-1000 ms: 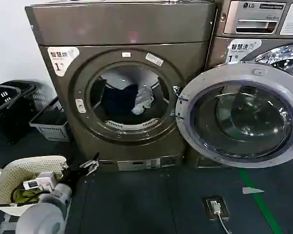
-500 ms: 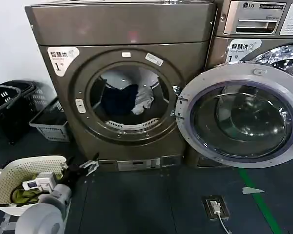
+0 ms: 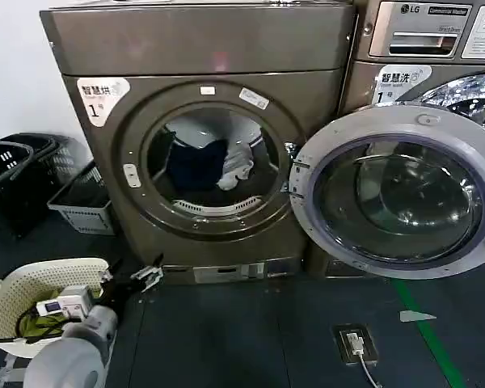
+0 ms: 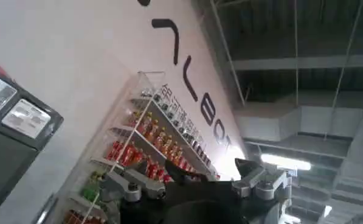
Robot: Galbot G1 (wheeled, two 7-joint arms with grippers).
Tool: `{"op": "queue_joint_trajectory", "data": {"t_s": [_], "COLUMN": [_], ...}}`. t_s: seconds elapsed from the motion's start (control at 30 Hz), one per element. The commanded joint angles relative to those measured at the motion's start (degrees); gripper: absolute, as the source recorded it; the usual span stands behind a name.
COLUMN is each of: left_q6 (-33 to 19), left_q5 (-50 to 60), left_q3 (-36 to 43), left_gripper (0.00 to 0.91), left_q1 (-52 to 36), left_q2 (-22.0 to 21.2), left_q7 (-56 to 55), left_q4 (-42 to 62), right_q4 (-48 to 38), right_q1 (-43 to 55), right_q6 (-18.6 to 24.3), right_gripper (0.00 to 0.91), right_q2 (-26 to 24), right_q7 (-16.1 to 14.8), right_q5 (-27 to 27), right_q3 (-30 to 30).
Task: Grasp the clothes from the dryer.
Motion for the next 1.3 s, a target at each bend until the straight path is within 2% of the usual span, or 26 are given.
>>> {"op": "queue_joint_trajectory", "data": {"t_s": [0.03, 1.3], "left_q6": [2.8, 2.8], "left_q5": [0.1, 0.2], "left_q3": [0.0, 0.2], "left_gripper": [0.907, 0.907], "left_q1": [0.1, 0.0], "left_q2": [0.0, 0.0], "left_q7": [0.1, 0.4], "left_q4": [-0.1, 0.0], "right_q4": [0.0, 0.4], "right_q1": [0.0, 0.4], "right_q6": [0.1, 1.5], "right_gripper": [0.907, 0.907], "right_q2": [0.1, 0.3], "right_q7": [-0.1, -1.1], "right_q5": [0.2, 0.7], "right_q3": [0.0, -0.6]}}
